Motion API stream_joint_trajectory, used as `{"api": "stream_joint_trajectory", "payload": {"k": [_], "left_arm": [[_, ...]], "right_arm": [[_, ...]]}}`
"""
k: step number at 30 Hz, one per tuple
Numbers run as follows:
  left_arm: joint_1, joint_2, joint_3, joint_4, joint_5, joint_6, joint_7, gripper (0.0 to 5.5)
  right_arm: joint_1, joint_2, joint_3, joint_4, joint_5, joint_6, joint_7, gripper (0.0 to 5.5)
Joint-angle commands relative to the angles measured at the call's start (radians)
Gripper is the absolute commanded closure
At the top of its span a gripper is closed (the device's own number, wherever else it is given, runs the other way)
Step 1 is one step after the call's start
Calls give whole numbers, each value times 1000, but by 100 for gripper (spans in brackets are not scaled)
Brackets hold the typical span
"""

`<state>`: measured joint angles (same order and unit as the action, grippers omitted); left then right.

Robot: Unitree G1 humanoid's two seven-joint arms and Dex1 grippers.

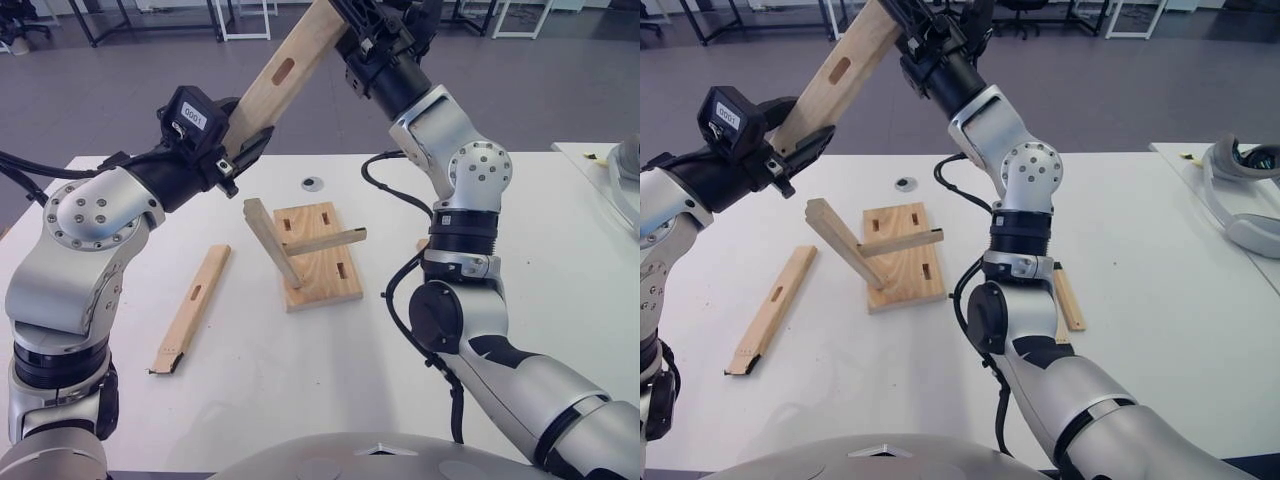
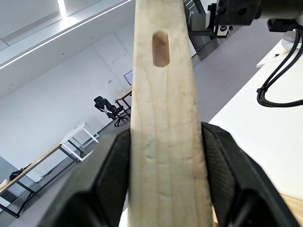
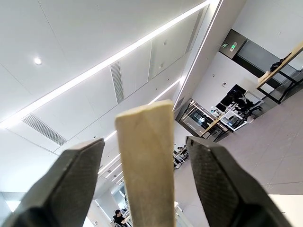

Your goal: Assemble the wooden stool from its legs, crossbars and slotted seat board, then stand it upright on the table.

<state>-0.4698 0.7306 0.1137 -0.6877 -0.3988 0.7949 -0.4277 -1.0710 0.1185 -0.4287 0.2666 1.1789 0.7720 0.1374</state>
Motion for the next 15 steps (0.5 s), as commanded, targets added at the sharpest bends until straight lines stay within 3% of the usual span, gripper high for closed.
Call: {"api": "stream_joint_trajectory", "payload": {"k": [1, 8, 13, 15], "left_arm": [[9, 0, -10, -1, 10, -4, -6, 340], [6, 2, -24, 14, 23, -24, -12, 340], [12, 8, -35, 24, 44, -33, -3, 340], [14, 7, -38, 34, 39, -30, -9, 287]], "right_arm": [[-27, -20, 8, -3, 10, -1, -11, 296], [0, -56, 38, -36, -20, 5, 1, 447], [16, -63, 53, -58, -26, -4, 1, 448], [23, -66, 48, -66, -42, -27, -15, 448]]}}
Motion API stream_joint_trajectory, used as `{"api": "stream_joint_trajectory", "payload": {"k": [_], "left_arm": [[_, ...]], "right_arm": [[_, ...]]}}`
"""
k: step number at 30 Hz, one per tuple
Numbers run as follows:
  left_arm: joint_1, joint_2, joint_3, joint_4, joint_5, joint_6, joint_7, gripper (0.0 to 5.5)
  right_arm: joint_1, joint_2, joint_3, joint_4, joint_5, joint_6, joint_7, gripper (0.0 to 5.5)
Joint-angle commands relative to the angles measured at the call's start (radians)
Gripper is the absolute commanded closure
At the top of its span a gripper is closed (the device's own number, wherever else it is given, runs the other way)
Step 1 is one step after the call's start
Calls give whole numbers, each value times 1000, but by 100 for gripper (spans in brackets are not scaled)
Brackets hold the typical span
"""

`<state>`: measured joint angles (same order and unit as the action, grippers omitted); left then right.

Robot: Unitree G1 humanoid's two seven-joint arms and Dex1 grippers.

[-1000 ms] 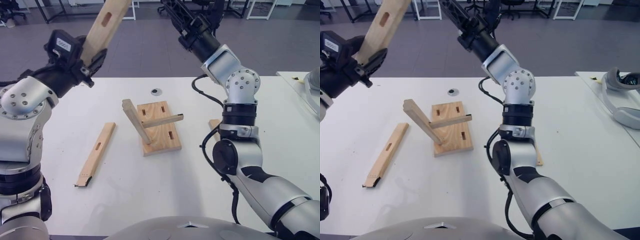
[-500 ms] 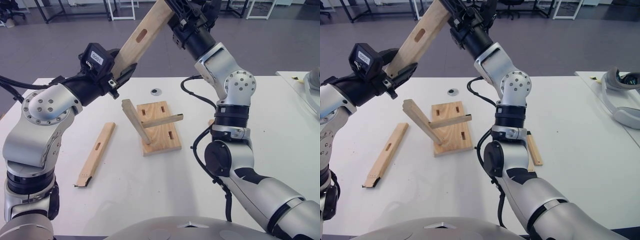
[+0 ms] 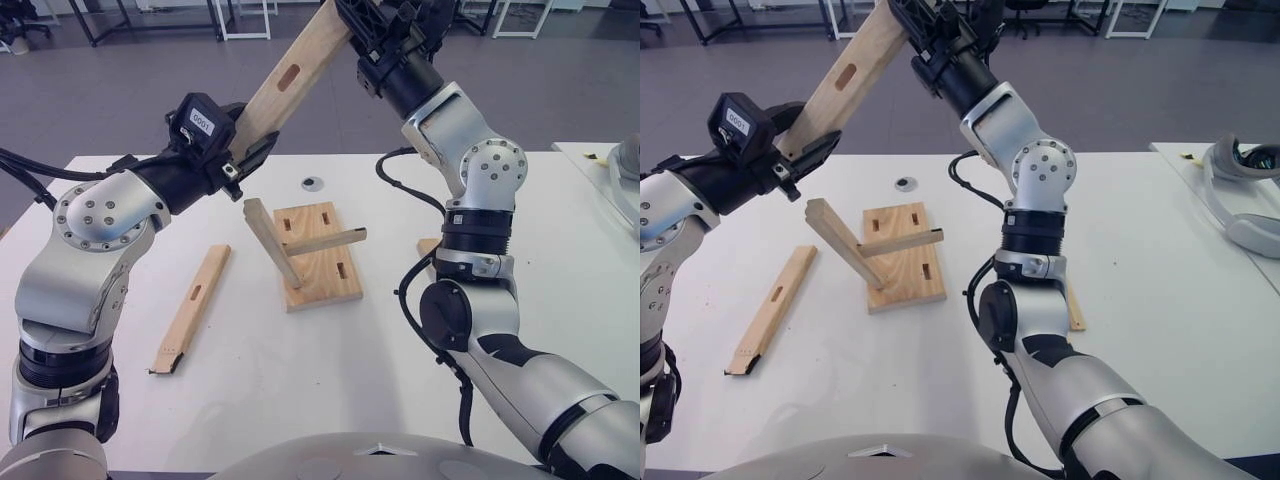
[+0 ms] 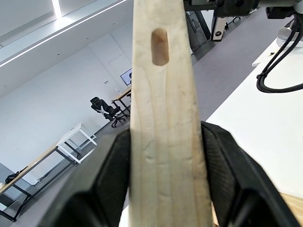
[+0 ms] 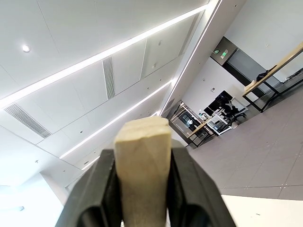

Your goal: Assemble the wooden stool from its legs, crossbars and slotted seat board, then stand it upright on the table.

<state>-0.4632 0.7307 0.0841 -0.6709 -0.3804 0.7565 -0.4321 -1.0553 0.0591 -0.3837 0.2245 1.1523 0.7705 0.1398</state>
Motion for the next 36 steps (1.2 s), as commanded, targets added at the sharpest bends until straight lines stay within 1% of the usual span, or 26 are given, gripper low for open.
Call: {"api": "stream_joint_trajectory", "payload": {"k": [1, 4, 6, 9, 12, 14, 16, 19, 23, 26, 28, 31, 36], "left_arm": [[10, 8, -7, 21, 23, 5, -5, 267], [27, 7, 25, 32, 28, -1, 9, 232], [33, 2, 47, 18, 37, 0, 31, 187], [40, -23, 90, -37, 43, 6, 70, 184], [50, -65, 119, -86, 14, 24, 101, 184], [87, -92, 98, -116, 21, 30, 122, 184], [119, -112, 83, -145, 26, 43, 137, 184], [170, -111, 64, -155, 50, 43, 145, 184], [200, -120, 29, -135, 72, 37, 148, 184], [219, -116, -1, -99, 107, 10, 143, 184], [224, -129, -3, -78, 108, 5, 142, 184], [229, -143, -9, -59, 112, -4, 141, 184], [214, -145, -11, -46, 113, -10, 132, 184]], "right_arm": [[13, -11, 1, -27, -31, -41, -30, 448], [109, -74, 49, -72, -219, -132, -81, 448], [220, -97, 56, -174, -291, -137, -148, 448], [420, -99, 36, -395, -307, -91, -264, 449], [547, -112, 59, -514, -314, -32, -314, 449], [603, -102, 34, -551, -276, 3, -356, 449], [635, -101, 13, -561, -239, 31, -381, 449], [674, -100, 0, -541, -215, 50, -391, 449], [734, -90, 47, -544, -228, 70, -379, 449], [737, -69, 65, -527, -225, 57, -378, 449], [732, -54, 78, -520, -234, 43, -381, 449], [749, -64, 118, -531, -285, 19, -365, 449], [758, -25, 132, -552, -303, -30, -381, 449]]}}
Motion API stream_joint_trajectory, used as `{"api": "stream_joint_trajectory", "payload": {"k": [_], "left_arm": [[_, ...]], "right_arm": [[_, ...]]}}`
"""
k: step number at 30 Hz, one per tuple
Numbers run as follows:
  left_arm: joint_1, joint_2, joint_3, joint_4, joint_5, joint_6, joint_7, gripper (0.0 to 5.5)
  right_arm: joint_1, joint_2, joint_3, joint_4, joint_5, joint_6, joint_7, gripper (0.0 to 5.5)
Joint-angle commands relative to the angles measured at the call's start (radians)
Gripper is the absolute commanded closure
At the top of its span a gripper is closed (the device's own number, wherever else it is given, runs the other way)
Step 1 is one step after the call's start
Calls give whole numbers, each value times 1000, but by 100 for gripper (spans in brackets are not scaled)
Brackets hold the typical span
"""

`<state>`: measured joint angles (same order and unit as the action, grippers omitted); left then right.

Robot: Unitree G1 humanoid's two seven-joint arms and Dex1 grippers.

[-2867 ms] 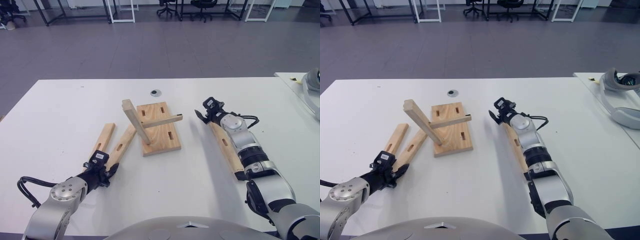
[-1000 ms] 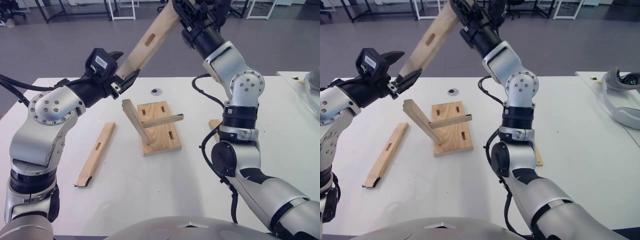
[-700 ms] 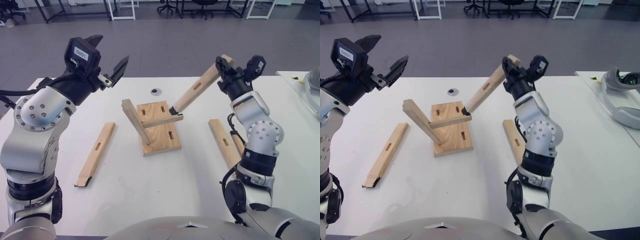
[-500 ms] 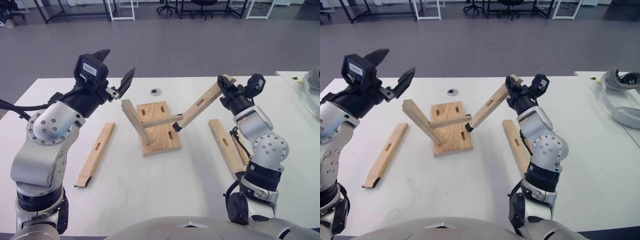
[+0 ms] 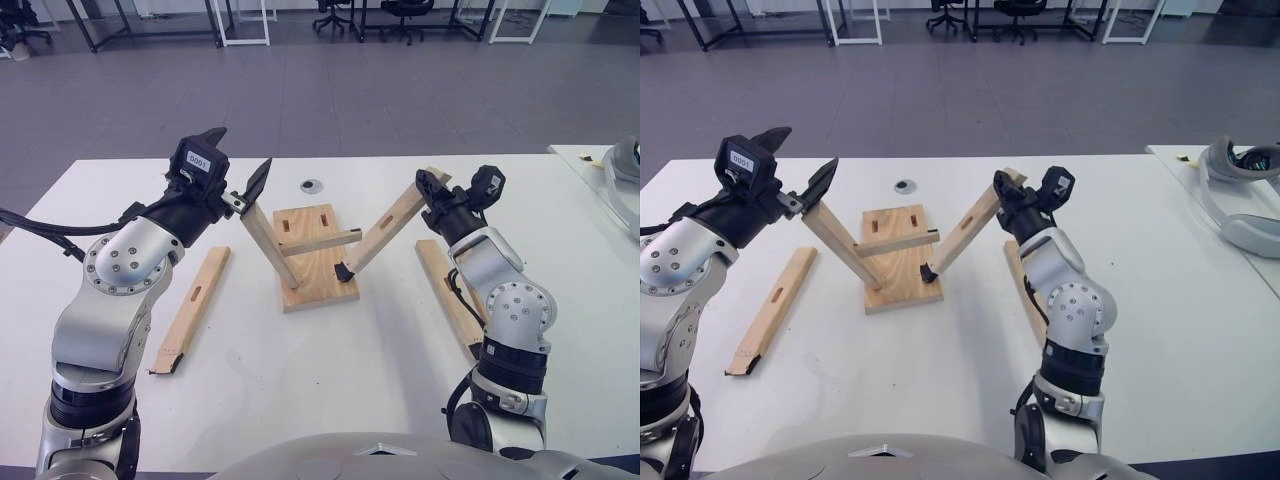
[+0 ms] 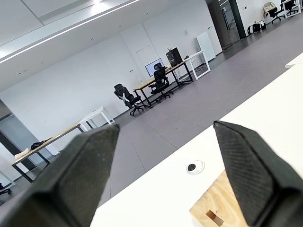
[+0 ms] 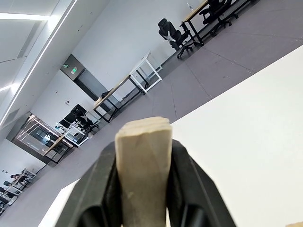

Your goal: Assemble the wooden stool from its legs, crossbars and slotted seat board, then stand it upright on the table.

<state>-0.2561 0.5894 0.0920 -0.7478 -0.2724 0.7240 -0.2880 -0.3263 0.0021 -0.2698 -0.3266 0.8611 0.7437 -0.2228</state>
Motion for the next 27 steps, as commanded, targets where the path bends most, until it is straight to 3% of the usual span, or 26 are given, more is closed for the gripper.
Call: {"api": "stream_joint_trajectory", "payload": {"k": [1, 13, 27], "left_arm": [[3, -4, -21, 35, 6, 21, -13, 184], [12, -27, -53, 75, 26, -7, -17, 184], [27, -24, -74, 95, 42, -37, -14, 184]], "right_arm": [[33, 42, 16, -9, -1, -11, -18, 449], [55, 74, 0, -73, 87, -71, 18, 449], [178, 2, 125, -84, -155, -130, 62, 449]]}}
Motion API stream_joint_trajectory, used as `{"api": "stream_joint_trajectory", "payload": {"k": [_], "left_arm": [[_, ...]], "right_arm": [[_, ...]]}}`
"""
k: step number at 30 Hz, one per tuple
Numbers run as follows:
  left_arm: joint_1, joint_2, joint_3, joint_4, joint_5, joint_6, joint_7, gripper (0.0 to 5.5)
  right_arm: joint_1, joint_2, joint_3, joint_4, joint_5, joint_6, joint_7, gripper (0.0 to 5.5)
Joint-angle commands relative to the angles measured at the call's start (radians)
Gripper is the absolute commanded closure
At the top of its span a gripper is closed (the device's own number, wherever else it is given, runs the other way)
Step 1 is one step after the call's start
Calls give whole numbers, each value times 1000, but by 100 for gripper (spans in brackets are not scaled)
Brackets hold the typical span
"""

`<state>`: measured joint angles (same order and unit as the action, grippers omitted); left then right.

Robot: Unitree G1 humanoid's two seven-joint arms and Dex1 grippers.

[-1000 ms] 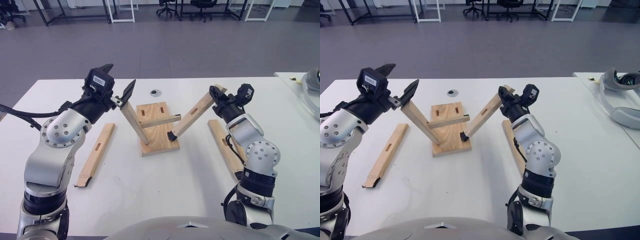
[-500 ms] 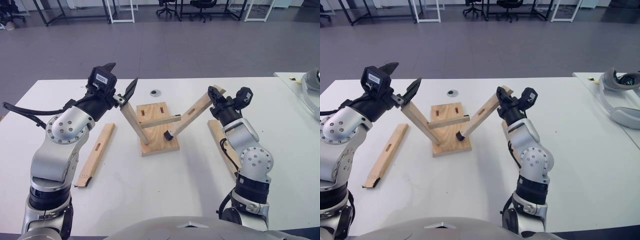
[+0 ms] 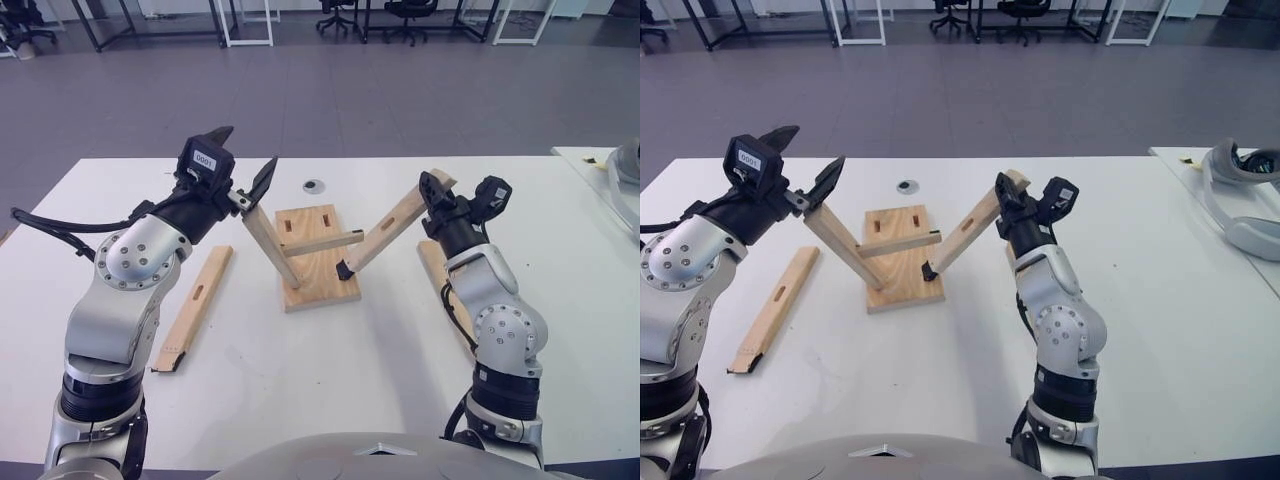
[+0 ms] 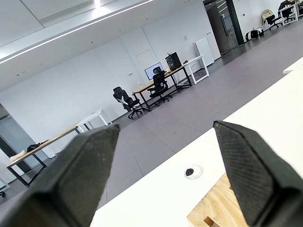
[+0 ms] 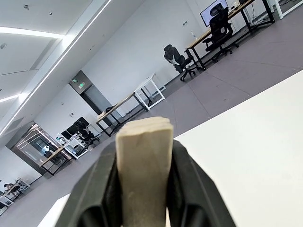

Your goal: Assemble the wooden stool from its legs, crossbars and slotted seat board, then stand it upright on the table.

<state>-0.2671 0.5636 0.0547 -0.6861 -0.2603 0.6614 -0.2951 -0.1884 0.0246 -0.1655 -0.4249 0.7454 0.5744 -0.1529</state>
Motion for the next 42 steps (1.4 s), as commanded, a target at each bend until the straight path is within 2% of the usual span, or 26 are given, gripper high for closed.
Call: {"api": "stream_joint_trajectory", "payload": {"k": [1, 4, 9, 14, 19, 23, 32, 36, 42], "left_arm": [[38, 2, -37, 35, 31, 24, -7, 184], [43, -3, -34, 37, 38, 21, -5, 184], [39, -18, -27, 30, 39, 23, 0, 184], [20, -40, -26, 28, 35, 31, 8, 184], [-3, -65, -36, 26, 38, 44, 18, 184], [-16, -71, -40, 36, 42, 42, 20, 184], [-51, -73, -86, 60, 64, 29, 9, 184], [-54, -74, -108, 65, 77, 29, 10, 184], [-54, -80, -148, 78, 108, 26, 8, 184]], "right_arm": [[43, -24, 24, 16, -42, 50, -12, 449], [43, -36, 35, 27, -68, 69, -35, 449], [4, -92, 67, 25, -228, 7, -75, 447], [-30, -129, 97, 71, -266, -40, 6, 444], [-49, -148, 166, 107, -295, -62, 103, 445], [7, -175, 250, 105, -365, -52, 138, 445], [99, -148, 147, 153, -294, -122, 214, 445], [103, -168, 182, 154, -340, -123, 239, 445], [63, -182, 231, 151, -372, -10, 206, 445]]}}
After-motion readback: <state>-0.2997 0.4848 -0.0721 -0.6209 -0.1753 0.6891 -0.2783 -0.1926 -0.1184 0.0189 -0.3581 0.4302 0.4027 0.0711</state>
